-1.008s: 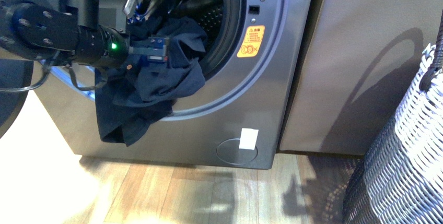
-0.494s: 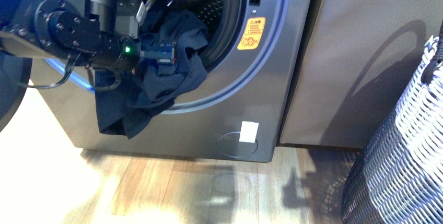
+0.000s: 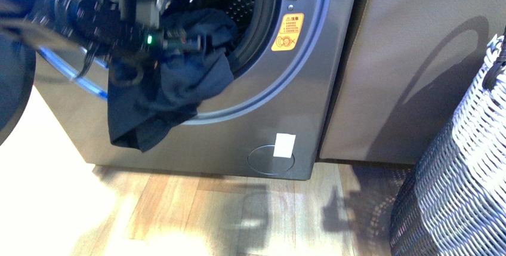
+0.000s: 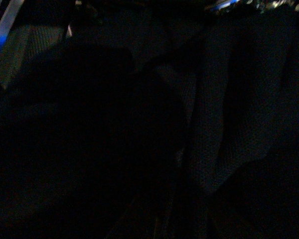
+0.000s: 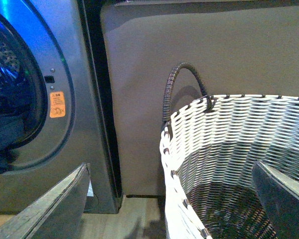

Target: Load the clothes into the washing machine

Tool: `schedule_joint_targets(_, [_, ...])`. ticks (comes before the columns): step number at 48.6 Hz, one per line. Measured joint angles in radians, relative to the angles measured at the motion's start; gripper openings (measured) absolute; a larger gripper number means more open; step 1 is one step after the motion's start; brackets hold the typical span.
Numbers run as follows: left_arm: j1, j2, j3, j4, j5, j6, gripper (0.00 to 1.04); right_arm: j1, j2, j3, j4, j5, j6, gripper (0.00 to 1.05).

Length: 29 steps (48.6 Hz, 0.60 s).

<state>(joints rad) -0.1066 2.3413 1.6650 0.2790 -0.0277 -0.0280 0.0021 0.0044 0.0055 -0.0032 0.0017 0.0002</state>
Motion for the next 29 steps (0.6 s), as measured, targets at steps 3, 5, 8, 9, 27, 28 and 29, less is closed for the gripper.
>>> schedule_joint_targets(3, [0.0,0.024,0.062,-0.013,-0.003,0.001,0.08,0.0,0.0,0.0,0.0,0.0,0.0,0.97])
schedule_joint_targets(5, [-0.002,0.037,0.094,-0.019,-0.006,0.003,0.08,0.0,0.0,0.0,0.0,0.0,0.0,0.97])
schedule_joint_targets(8, [-0.004,0.066,0.163,-0.034,-0.011,0.006,0.08,0.0,0.0,0.0,0.0,0.0,0.0,0.97])
schedule_joint_targets(9, [-0.005,0.077,0.189,-0.042,-0.015,0.008,0.08,0.0,0.0,0.0,0.0,0.0,0.0,0.97])
schedule_joint_targets(27, [-0.007,0.451,0.931,-0.36,-0.072,0.027,0.08,0.0,0.0,0.0,0.0,0.0,0.0,0.97])
schedule_joint_targets(28, [-0.007,0.465,0.953,-0.37,-0.075,0.027,0.08,0.0,0.0,0.0,0.0,0.0,0.0,0.97])
schedule_joint_targets(29, [-0.007,0.477,0.971,-0.378,-0.075,0.027,0.08,0.0,0.0,0.0,0.0,0.0,0.0,0.97])
